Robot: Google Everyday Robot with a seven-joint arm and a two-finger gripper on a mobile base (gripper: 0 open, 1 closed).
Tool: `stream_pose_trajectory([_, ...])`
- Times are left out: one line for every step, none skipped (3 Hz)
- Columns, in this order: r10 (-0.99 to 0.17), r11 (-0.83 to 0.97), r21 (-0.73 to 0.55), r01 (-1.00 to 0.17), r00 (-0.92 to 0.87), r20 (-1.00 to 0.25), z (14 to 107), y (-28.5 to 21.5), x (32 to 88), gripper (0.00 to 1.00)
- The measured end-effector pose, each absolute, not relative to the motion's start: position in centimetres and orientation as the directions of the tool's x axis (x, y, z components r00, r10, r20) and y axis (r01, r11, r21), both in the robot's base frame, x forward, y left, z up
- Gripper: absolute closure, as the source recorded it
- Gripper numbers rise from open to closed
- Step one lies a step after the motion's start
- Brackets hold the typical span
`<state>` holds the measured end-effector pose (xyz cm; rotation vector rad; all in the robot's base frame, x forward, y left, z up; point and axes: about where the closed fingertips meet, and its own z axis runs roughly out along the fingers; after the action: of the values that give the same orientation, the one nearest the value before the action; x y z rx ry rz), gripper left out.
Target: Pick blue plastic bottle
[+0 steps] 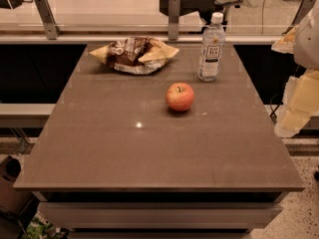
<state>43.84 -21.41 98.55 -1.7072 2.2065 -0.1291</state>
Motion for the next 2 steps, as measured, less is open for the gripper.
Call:
stream_pose_trajectory([-0.953,0.271,-0.280,-0.921,-0.215,-0.215,98.56,-21.41,43.84,0.00])
stream_pose_trajectory([-0.944,0.300,-0.300,-0.906,-0.238,-0.228,99.18,-21.82,44.07,0.00])
